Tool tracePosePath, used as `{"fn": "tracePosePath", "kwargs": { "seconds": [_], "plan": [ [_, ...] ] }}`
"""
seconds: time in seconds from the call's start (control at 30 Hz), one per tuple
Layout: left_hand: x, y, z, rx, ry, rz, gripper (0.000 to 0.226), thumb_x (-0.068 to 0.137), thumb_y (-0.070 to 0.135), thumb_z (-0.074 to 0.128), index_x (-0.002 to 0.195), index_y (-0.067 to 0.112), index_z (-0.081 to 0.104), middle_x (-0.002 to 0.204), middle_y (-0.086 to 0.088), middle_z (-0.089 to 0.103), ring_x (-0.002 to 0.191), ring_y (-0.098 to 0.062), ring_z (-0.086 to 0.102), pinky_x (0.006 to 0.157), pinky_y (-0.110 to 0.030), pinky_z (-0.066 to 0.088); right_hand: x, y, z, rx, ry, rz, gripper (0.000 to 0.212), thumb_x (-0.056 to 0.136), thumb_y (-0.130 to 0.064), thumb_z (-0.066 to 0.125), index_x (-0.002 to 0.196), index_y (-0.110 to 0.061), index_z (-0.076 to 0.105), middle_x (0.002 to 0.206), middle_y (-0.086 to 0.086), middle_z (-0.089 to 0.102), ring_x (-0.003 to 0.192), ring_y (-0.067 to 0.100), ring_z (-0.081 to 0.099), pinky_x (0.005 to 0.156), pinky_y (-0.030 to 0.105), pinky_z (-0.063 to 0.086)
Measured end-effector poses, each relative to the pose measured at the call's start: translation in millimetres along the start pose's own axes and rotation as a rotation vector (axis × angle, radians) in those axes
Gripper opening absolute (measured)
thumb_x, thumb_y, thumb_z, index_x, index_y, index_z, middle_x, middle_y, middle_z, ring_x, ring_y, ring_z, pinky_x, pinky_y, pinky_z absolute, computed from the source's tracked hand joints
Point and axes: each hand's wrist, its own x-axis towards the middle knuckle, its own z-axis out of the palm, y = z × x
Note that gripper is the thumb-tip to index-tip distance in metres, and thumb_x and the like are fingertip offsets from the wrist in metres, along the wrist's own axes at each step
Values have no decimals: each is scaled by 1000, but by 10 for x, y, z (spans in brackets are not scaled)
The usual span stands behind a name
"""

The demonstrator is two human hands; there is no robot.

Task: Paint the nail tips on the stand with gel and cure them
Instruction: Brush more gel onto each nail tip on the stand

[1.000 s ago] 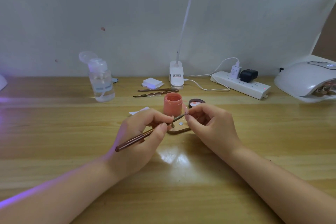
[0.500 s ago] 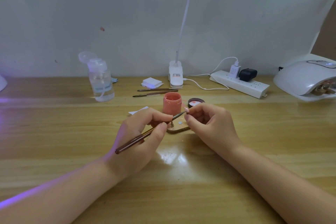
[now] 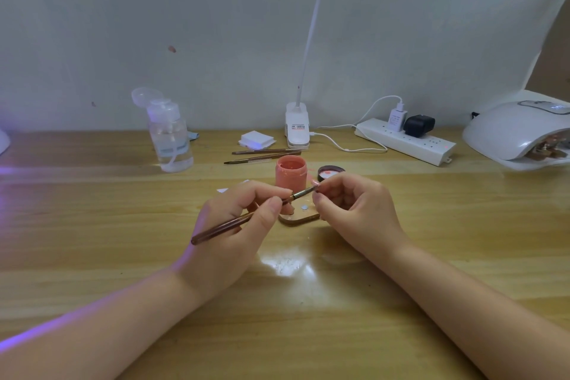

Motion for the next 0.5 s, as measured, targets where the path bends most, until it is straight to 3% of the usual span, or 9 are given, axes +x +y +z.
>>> {"fn": "tracePosePath", "kwargs": {
  "seconds": [0.13,0.33,0.5],
  "plan": [
    [13,-33,-1,6,47,-59,16,90,21,56,98,24,70,88,11,75,94,-3,68,80,-9,46,0,3,-3,-4,-6,-5,16,80,-2,71,76,-17,70,63,-4,68,57,8,64,59,19,49],
    [3,-19,6,102,73,-6,22,88,39,53,104,34,67,94,19,72,95,-6,68,80,-18,50,-1,8,1,-8,7,-13,19,80,-2,72,74,-20,69,61,-6,67,55,6,62,57,17,47],
    [-18,2,-2,135,11,31,21,86,36,54,101,32,68,92,17,71,88,-7,63,76,-21,47,1,16,4,-21,28,-16,11,81,-4,73,77,-15,72,65,0,69,57,8,61,59,21,49]
  ]
}}
